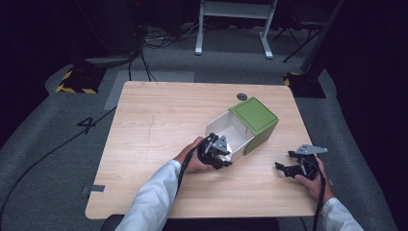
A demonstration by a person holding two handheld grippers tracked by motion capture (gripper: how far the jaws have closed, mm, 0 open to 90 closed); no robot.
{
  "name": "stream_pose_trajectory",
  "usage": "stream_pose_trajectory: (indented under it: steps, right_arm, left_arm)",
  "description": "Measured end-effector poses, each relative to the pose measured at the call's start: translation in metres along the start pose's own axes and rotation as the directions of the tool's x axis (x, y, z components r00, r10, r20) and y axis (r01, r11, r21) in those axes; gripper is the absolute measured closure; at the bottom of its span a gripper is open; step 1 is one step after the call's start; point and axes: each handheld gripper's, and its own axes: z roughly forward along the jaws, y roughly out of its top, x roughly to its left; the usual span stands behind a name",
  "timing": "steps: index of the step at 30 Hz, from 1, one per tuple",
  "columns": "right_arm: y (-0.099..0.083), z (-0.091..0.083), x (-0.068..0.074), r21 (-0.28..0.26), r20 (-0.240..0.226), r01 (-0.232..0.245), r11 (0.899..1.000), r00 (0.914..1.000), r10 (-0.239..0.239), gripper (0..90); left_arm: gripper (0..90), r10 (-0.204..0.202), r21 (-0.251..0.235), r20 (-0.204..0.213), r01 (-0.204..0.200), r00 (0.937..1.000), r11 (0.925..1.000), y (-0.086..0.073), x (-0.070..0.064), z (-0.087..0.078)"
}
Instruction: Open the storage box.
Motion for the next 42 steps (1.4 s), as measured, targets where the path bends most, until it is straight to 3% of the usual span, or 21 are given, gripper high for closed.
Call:
stream_pose_trajectory:
  steps: [32,34,38,39,42]
  right_arm:
    - [0.0,0.0,0.0,0.0,-0.001,0.0,1.0,1.0,0.0,15.2]
    - [0.0,0.0,0.0,0.0,0.0,0.0,1.0,1.0,0.0,15.2]
    - [0.0,0.0,0.0,0.0,-0.001,0.0,1.0,1.0,0.0,15.2]
    - [0.0,0.0,0.0,0.0,-0.001,0.0,1.0,1.0,0.0,15.2]
    - [0.0,0.0,0.0,0.0,-0.001,0.0,1.0,1.0,0.0,15.2]
  left_arm:
    - [52.6,-0.01,0.02,0.013,0.01,0.9999,0.9997,-0.015,-0.004,-0.011]
    - [50.3,-0.017,0.027,0.014,0.017,0.9998,0.9995,-0.016,-0.003,-0.01]
    - [42.6,-0.022,-0.008,0.006,0.022,0.9997,0.9997,-0.014,-0.004,-0.014]
    - [34.5,-0.027,-0.016,0.0,0.027,0.9996,0.9995,-0.013,-0.004,-0.015]
    - [26.9,-0.041,-0.033,-0.021,0.04,0.9989,0.9987,-0.01,-0.005,-0.021]
